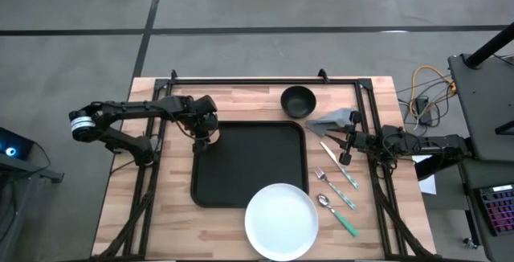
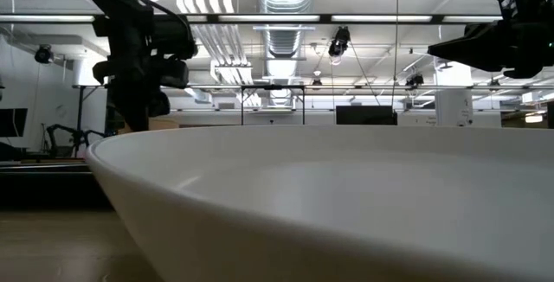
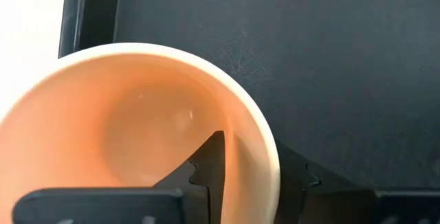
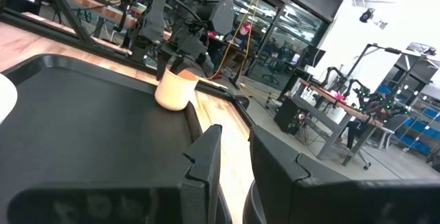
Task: Set up tray
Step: Put the yellow plastic mug on the black serving tray, then put the white plate on the black serving tray
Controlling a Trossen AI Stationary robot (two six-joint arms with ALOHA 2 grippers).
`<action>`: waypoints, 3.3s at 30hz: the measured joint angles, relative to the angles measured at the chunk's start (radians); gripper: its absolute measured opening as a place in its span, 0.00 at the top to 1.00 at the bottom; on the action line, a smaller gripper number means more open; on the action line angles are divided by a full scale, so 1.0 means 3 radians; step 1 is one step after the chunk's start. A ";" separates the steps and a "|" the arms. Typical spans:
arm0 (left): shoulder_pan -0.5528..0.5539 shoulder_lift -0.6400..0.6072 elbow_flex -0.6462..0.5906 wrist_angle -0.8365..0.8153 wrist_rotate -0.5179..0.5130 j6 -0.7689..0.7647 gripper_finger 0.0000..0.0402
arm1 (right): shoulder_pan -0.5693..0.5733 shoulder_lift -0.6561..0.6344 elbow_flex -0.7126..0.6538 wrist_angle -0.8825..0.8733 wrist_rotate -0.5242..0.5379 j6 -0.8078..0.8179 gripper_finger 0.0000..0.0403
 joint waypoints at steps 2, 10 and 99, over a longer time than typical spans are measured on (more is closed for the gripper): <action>0.0000 -0.0006 0.0000 0.0000 0.0001 0.0000 0.81 | 0.0000 0.0000 0.0001 0.0000 0.0001 0.0000 0.83; 0.0000 -0.0008 0.0000 0.0000 0.0004 0.0006 0.80 | 0.0000 0.0001 0.0001 0.0000 0.0001 0.0000 0.83; -0.1086 -0.3162 -0.1966 0.3235 0.0659 -0.1253 0.80 | 0.0000 0.0001 0.0000 0.0000 0.0001 0.0000 0.83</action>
